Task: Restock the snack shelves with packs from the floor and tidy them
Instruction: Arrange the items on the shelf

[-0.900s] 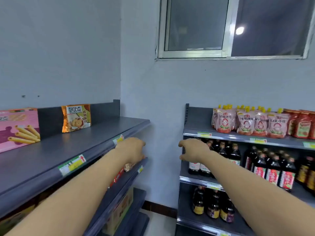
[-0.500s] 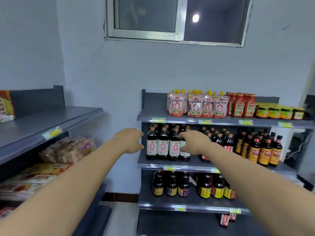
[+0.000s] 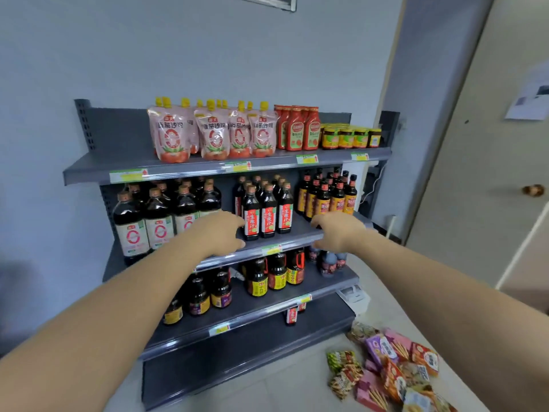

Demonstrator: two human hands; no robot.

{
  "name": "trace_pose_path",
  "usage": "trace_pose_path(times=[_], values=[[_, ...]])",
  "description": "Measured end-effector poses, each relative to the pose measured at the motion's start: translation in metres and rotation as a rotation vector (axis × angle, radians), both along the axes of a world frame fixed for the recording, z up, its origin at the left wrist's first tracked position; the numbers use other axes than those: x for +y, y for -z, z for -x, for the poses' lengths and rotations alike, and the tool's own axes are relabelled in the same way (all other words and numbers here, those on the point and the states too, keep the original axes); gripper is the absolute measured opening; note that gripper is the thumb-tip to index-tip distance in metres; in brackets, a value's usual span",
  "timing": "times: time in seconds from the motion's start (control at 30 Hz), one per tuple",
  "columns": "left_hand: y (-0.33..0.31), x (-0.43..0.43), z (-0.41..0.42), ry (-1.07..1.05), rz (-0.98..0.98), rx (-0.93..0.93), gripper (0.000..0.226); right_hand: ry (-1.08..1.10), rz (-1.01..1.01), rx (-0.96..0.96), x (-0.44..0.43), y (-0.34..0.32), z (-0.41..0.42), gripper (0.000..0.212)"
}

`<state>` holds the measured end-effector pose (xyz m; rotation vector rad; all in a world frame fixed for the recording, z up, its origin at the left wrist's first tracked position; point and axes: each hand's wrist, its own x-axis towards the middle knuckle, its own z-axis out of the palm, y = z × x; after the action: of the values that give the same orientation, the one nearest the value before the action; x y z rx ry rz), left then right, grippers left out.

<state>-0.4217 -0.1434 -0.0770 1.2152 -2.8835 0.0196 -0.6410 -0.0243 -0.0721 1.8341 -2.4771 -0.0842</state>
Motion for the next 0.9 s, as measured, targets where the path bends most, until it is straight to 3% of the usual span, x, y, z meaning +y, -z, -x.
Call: trace_pose_path(times=[0.17, 0.5, 0.8, 0.9], values=[[0.025, -0.026, 0.08, 0.18, -0.038, -0.03, 0.051, 0.168, -0.052, 0.006, 0.002, 0.025, 0.054, 0.038], [0.09, -0.051, 0.223, 0.391, -0.17, -0.109, 0.057, 0.434, -0.114, -0.079, 0.02, 0.086, 0.151, 0.052], [0.172, -0.045, 0.355, 0.445, -0.309, -0.168, 0.049, 0.551, -0.162, -0.161, 0.033, 0.165, 0.267, 0.052], [0.203, -0.042, 0.394, 0.45, -0.349, -0.193, 0.055, 0.575, -0.197, -0.172, 0.033, 0.196, 0.304, 0.049]])
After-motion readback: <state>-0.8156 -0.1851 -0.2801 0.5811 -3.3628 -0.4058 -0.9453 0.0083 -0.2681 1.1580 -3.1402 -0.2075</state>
